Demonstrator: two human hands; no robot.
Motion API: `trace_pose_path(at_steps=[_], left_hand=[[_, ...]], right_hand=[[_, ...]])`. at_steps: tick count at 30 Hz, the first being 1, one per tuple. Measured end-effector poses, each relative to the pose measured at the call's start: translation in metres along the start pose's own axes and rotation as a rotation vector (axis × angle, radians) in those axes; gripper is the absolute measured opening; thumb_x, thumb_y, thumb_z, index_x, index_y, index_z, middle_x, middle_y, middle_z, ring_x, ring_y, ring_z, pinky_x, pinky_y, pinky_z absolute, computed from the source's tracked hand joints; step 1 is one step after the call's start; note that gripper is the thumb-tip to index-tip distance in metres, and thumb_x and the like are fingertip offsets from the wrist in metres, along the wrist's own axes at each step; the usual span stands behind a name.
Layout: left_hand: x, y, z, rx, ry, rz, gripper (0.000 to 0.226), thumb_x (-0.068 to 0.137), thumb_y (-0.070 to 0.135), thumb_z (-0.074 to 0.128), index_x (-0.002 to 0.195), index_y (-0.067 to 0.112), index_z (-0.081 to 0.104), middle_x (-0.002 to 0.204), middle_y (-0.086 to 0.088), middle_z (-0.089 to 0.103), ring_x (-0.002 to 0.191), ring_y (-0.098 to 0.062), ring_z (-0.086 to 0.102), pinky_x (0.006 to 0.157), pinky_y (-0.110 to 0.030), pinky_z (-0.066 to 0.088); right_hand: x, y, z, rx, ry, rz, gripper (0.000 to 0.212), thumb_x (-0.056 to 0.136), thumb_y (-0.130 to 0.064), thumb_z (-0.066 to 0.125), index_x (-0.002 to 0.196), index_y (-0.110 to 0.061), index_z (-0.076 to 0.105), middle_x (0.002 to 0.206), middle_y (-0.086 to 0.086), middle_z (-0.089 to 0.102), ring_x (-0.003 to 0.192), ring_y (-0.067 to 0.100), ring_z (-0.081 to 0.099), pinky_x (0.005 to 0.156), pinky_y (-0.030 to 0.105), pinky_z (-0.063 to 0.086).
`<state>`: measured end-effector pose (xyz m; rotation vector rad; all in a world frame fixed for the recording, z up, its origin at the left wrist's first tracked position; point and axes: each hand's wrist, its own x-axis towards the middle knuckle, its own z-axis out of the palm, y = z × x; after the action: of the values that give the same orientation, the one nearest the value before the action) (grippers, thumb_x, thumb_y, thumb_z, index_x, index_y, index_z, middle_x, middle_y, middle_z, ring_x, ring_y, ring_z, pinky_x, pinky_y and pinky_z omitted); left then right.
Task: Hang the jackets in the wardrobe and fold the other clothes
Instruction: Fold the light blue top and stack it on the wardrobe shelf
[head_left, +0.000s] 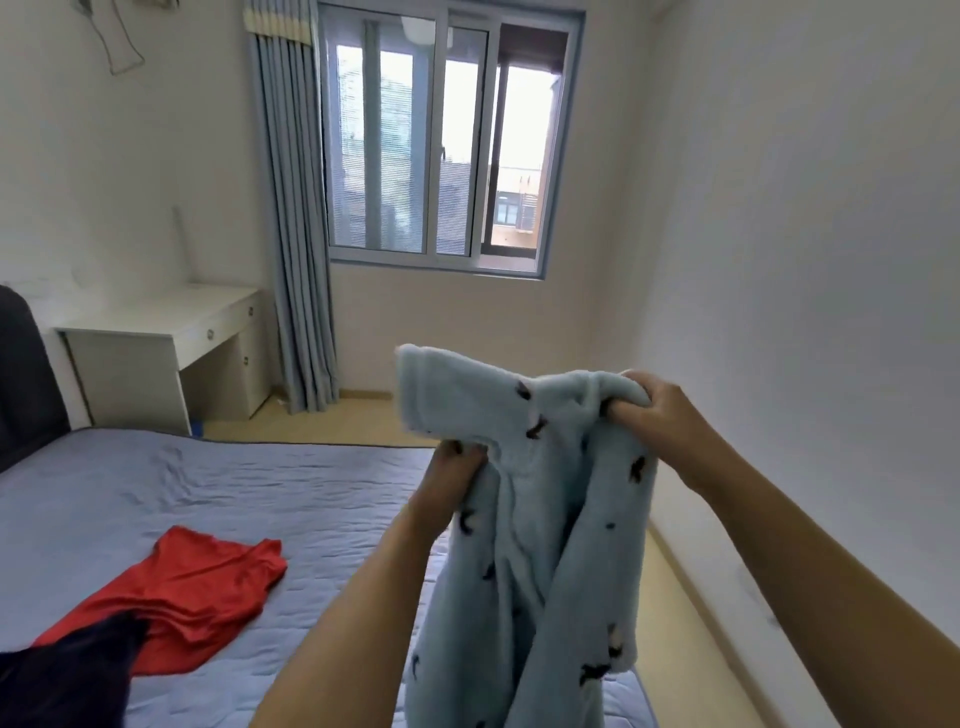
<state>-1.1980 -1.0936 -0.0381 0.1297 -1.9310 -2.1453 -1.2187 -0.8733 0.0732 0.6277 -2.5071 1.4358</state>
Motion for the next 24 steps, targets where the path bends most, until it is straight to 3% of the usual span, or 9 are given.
trace_pose_path(at_steps=[1, 2, 4, 8, 12, 15, 18, 21, 24], left_hand=[[0.011, 0.015, 0.002, 0.072, 0.041, 0.073, 0.014, 0.075, 0.028, 0.073, 0.082, 0.024, 0.062, 0.07, 0.026, 0.069, 0.071, 0.012, 0.063, 0.059, -0.006, 0.047], [0.02, 0.031, 0.004, 0.159, 0.037, 0.079, 0.019, 0.082, 0.014, 0.069, 0.073, 0.024, 0.056, 0.056, 0.031, 0.061, 0.061, 0.013, 0.059, 0.057, -0.003, 0.043], [0.034, 0.062, 0.011, 0.292, -0.031, 0.064, 0.021, 0.083, 0.007, 0.063, 0.065, 0.012, 0.053, 0.047, 0.019, 0.058, 0.058, 0.002, 0.054, 0.067, -0.015, 0.044], [0.03, 0.103, 0.005, 0.686, 0.019, 0.018, 0.034, 0.056, 0.036, 0.062, 0.083, 0.016, 0.07, 0.084, -0.002, 0.069, 0.077, -0.013, 0.061, 0.072, -0.029, 0.051], [0.031, 0.125, -0.022, 0.792, 0.139, 0.015, 0.029, 0.076, 0.038, 0.065, 0.099, 0.023, 0.069, 0.096, -0.005, 0.067, 0.085, -0.021, 0.06, 0.071, -0.028, 0.044], [0.037, 0.143, -0.039, 0.826, 0.047, 0.074, 0.018, 0.083, 0.031, 0.065, 0.097, 0.02, 0.069, 0.095, -0.005, 0.069, 0.078, -0.015, 0.061, 0.064, -0.024, 0.045], [0.03, 0.162, -0.072, 0.829, -0.161, 0.151, 0.019, 0.079, 0.039, 0.074, 0.092, 0.026, 0.07, 0.091, 0.005, 0.071, 0.083, -0.01, 0.064, 0.076, -0.026, 0.052], [0.026, 0.172, -0.106, 1.306, -0.294, 0.203, 0.023, 0.07, 0.045, 0.078, 0.074, 0.028, 0.064, 0.07, 0.016, 0.061, 0.071, -0.004, 0.057, 0.072, -0.026, 0.05], [0.021, 0.17, -0.124, 1.574, -0.176, 0.192, 0.026, 0.08, 0.038, 0.07, 0.064, 0.022, 0.058, 0.061, 0.01, 0.054, 0.066, -0.013, 0.052, 0.06, -0.026, 0.043]], right_hand=[[-0.001, 0.004, -0.003, -0.046, -0.107, 0.052, 0.018, 0.085, -0.009, 0.064, 0.102, -0.016, 0.063, 0.098, 0.006, 0.065, 0.084, 0.013, 0.057, 0.073, 0.025, 0.048], [-0.003, 0.007, -0.004, -0.095, -0.253, 0.096, 0.028, 0.084, -0.008, 0.066, 0.11, -0.019, 0.06, 0.104, 0.004, 0.064, 0.087, 0.01, 0.057, 0.072, 0.019, 0.047], [-0.009, 0.013, 0.004, -0.17, -0.529, 0.128, 0.037, 0.084, -0.003, 0.065, 0.118, -0.016, 0.058, 0.103, 0.003, 0.062, 0.088, 0.009, 0.055, 0.074, 0.016, 0.048], [-0.025, 0.025, 0.027, -0.095, -0.516, 0.133, 0.026, 0.081, 0.008, 0.05, 0.103, 0.006, 0.065, 0.096, 0.008, 0.062, 0.093, 0.017, 0.054, 0.095, 0.044, 0.048], [-0.026, 0.024, 0.027, 0.109, -0.644, 0.207, 0.045, 0.079, -0.014, 0.059, 0.123, -0.004, 0.058, 0.121, 0.011, 0.064, 0.113, 0.023, 0.06, 0.1, 0.043, 0.048], [-0.016, 0.013, 0.031, 0.132, -0.512, 0.148, 0.031, 0.088, -0.018, 0.068, 0.117, -0.006, 0.064, 0.12, 0.014, 0.066, 0.111, 0.021, 0.062, 0.099, 0.042, 0.049], [0.0, 0.004, 0.018, 0.207, -0.278, 0.079, 0.023, 0.091, -0.01, 0.063, 0.112, -0.004, 0.067, 0.117, 0.017, 0.067, 0.109, 0.022, 0.062, 0.1, 0.046, 0.046], [0.015, -0.004, 0.003, 0.138, -0.165, 0.032, 0.019, 0.093, -0.009, 0.06, 0.108, -0.002, 0.068, 0.115, 0.02, 0.067, 0.102, 0.022, 0.061, 0.1, 0.049, 0.045], [0.024, -0.017, -0.004, 0.086, -0.15, 0.017, 0.022, 0.094, -0.002, 0.054, 0.113, 0.004, 0.065, 0.117, 0.025, 0.064, 0.103, 0.027, 0.06, 0.1, 0.05, 0.045]])
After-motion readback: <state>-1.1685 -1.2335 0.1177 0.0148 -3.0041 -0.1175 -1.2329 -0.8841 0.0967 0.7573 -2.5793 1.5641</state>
